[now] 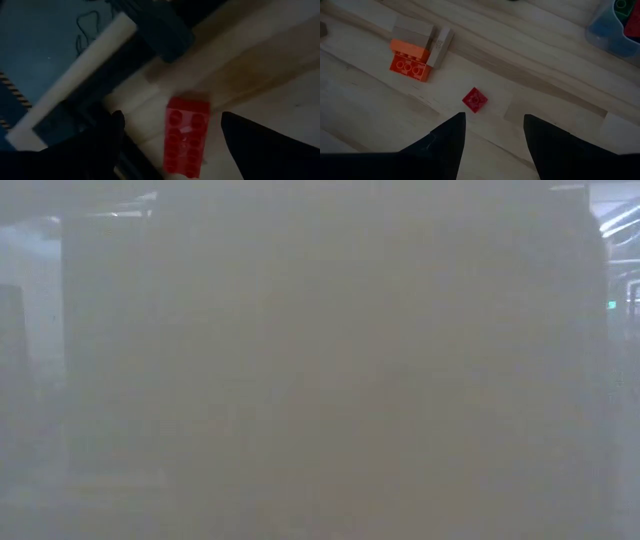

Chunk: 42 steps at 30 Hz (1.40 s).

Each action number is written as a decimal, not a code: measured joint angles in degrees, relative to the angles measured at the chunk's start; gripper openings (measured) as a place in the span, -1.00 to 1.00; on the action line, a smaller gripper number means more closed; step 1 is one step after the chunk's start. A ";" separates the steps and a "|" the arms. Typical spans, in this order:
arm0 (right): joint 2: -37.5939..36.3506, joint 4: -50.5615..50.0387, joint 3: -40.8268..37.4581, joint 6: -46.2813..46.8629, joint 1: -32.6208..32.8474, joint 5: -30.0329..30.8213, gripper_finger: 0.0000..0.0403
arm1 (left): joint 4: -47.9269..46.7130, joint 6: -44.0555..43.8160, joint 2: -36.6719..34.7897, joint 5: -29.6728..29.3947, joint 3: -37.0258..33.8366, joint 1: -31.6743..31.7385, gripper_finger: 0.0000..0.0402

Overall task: Sort blocks by size
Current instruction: Put the large red game piece into the transparent bin

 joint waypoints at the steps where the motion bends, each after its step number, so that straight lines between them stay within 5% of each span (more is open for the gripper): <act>1: 0.00 0.00 0.00 0.00 0.00 0.00 0.07 | -0.14 0.00 0.32 0.30 -0.23 0.20 0.68; 15: 0.02 0.04 0.00 -0.02 -0.04 0.02 0.07 | -0.85 0.67 4.01 -0.34 -1.96 1.31 0.62; 30: 0.00 0.47 0.00 -0.02 -0.07 0.22 0.07 | -4.23 0.80 4.46 6.53 -0.05 1.49 -0.26; 42: -2.31 -5.07 0.00 -0.05 4.61 5.44 0.05 | -6.26 -6.70 -3.24 19.02 1.18 0.46 -0.17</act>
